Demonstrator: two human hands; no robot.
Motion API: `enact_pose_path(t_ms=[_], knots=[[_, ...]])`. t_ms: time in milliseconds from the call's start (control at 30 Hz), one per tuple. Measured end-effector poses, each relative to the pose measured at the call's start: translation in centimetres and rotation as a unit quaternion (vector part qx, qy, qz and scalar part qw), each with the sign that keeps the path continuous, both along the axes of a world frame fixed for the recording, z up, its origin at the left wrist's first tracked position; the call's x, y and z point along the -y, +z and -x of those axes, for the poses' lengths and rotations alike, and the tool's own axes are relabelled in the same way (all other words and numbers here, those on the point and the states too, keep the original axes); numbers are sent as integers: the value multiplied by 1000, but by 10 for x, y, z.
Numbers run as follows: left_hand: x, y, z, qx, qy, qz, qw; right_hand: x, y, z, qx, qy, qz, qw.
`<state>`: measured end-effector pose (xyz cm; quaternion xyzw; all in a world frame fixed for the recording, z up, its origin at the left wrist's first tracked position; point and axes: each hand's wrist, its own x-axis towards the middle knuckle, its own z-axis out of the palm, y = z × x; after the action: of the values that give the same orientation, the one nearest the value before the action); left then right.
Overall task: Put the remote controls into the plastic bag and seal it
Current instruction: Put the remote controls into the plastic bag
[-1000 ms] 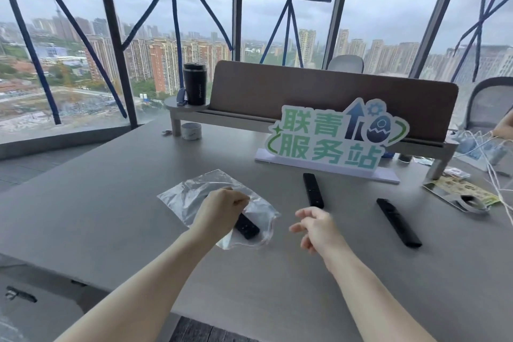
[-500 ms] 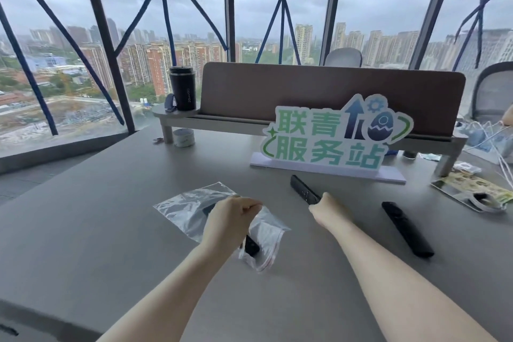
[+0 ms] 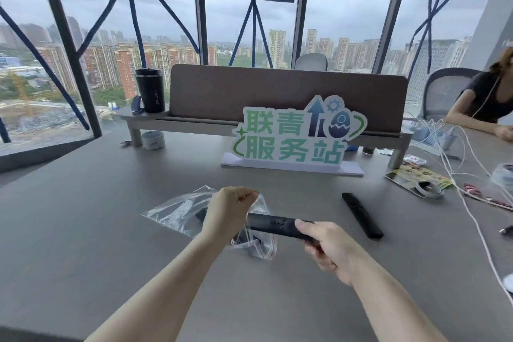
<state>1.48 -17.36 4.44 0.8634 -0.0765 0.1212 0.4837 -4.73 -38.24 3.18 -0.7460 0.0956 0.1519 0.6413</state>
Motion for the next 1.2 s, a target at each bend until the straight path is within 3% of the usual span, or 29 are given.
enact_pose_path(t_ms=[100,233,300,400,467,533,600,667,733,800,900,1000,1100,1200], knots=[[0,1,6,3,2,-2,1000,-24,-11,-7,8,13,15,1000],[-3,0,5,-2,16,0,1000,6,-17,-17,71,-133,117,982],[1,0,3,-2,14,6,1000,41,-24,-29,106,-226,243,937],[11,1,-1,-4,1,37,999,86,-36,-44,46,-266,474,838],[16,3,-4,0,-5,46,999,101,-41,-51,3,-249,541,803],[17,4,-5,-2,-9,45,999,108,-45,-56,-15,-228,562,795],[14,3,-5,-9,-6,40,999,112,-44,-61,-32,-226,516,826],[9,1,-4,-17,-4,40,999,112,-36,-59,-22,-177,418,891],[5,-2,-2,-20,-1,37,999,104,-23,-46,3,-125,273,954],[2,-3,0,-18,4,37,999,93,-4,-22,2,-67,129,989],[2,-5,4,-16,8,27,999,69,20,13,-12,67,41,997],[4,-4,11,-20,3,19,1000,31,23,22,-13,140,67,988],[2,-3,17,-20,0,20,1000,-17,12,12,2,150,73,986],[-5,-4,20,-10,10,6,1000,-39,0,1,37,75,123,989]])
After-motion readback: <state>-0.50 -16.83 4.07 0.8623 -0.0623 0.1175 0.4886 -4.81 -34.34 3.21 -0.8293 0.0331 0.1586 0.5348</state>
